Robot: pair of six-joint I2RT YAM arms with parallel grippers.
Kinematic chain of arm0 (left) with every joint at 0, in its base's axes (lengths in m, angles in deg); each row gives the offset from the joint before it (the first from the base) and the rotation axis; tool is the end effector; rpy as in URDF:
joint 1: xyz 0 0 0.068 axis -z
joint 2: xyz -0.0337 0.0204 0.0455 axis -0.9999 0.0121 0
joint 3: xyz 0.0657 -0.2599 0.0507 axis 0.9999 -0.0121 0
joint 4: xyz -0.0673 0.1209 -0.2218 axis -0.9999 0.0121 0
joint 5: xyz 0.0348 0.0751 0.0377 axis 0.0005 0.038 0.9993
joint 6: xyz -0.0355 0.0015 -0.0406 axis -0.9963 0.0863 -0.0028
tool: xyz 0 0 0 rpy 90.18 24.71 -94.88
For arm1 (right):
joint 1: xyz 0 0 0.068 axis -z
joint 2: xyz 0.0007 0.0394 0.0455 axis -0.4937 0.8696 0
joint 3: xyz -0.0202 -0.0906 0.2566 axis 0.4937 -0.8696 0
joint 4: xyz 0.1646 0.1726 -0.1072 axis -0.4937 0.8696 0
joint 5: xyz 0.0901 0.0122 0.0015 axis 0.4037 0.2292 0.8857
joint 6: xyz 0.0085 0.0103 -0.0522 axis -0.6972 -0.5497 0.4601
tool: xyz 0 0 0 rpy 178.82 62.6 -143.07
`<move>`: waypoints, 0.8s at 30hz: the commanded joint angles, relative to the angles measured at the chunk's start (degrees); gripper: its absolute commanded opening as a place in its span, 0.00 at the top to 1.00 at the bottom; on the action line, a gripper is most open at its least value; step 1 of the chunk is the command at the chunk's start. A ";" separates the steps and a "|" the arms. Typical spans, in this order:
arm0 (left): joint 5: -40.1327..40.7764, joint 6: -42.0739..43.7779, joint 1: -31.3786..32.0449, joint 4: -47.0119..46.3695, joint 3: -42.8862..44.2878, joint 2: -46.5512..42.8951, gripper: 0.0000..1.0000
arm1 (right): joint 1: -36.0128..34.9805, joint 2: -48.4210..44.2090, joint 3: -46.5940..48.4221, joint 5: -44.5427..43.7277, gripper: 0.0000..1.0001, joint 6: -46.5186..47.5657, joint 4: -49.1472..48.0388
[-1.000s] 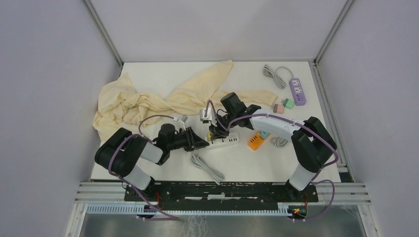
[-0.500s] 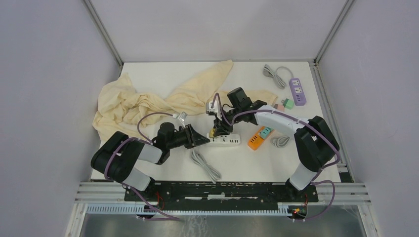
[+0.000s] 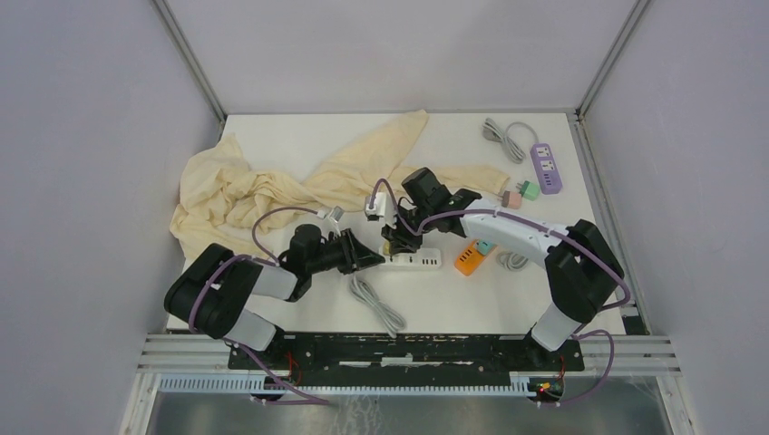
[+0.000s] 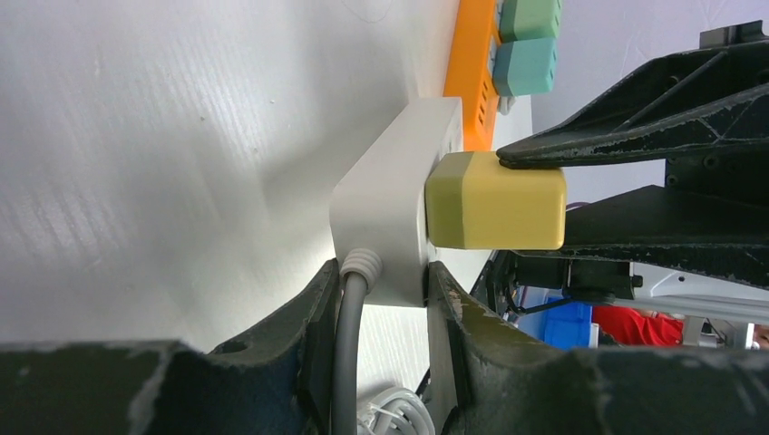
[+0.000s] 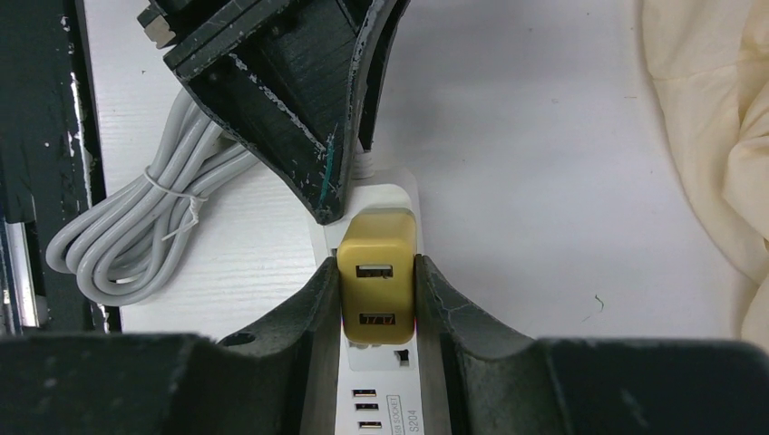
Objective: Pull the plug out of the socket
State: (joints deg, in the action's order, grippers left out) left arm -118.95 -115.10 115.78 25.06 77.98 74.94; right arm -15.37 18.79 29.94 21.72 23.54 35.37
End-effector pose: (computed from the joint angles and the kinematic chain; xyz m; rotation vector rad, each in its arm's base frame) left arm 0.1954 -0.1191 0.1192 -0.0713 2.2281 -1.4013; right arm 0.2377 0.2621 0.2329 -1.6237 1.8592 0.7702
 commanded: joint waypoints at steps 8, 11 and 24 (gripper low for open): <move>7.61 6.31 0.33 9.49 1.86 -3.48 0.97 | 4.35 -8.28 3.36 12.96 1.00 -6.01 -7.17; 7.95 6.28 0.35 10.13 1.97 -4.03 0.97 | 2.42 -7.34 3.98 4.18 1.00 -5.00 -6.54; 9.60 6.46 0.32 11.87 3.26 -1.01 0.97 | -5.80 -6.11 7.61 1.95 1.00 -2.63 -1.36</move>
State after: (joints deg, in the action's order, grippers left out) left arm -117.10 -113.79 116.20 31.01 80.45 71.58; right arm -18.19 15.97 30.84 14.59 24.21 37.64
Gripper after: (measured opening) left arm 0.408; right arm 0.351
